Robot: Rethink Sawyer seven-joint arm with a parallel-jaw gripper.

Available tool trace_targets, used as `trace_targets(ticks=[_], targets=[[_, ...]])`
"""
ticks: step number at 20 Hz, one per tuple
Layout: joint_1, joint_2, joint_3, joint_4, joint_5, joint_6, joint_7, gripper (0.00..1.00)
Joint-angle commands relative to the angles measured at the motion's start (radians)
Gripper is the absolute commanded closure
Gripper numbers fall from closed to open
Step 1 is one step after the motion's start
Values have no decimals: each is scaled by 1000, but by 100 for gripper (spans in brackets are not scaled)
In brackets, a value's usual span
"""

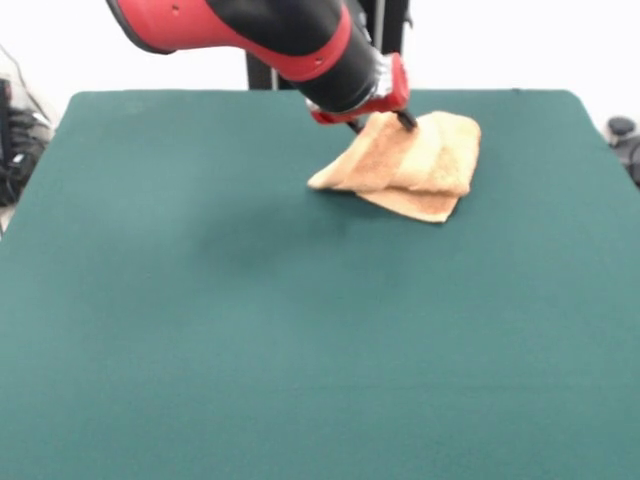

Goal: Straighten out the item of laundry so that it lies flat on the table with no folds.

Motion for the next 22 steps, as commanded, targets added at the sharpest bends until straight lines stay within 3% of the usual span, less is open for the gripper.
trace_targets(ticks=[1, 22], targets=[[33, 53, 127, 104, 74, -126, 94, 0], [36, 39, 121, 111, 83, -123, 115, 0]])
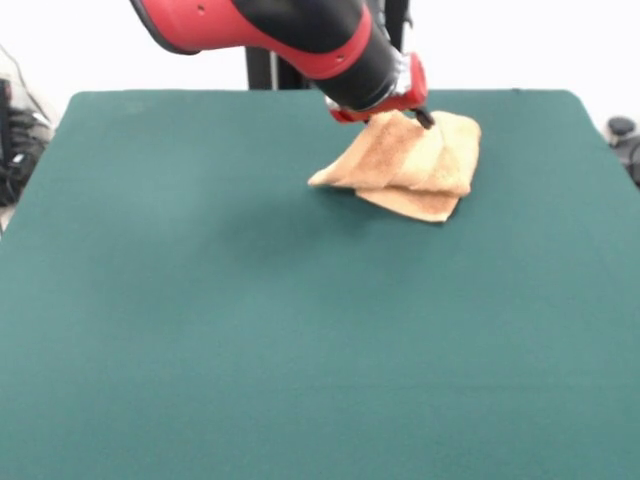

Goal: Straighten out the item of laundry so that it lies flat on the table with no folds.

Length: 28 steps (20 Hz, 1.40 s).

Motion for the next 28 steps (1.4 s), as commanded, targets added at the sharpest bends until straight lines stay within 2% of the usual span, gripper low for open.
trace_targets(ticks=[1, 15, 16, 28], targets=[[37, 41, 98, 56, 70, -68, 116, 0], [34, 45, 100, 63, 74, -86, 116, 0], [31, 48, 102, 65, 79, -93, 118, 100], [23, 51, 112, 77, 90, -125, 110, 100]])
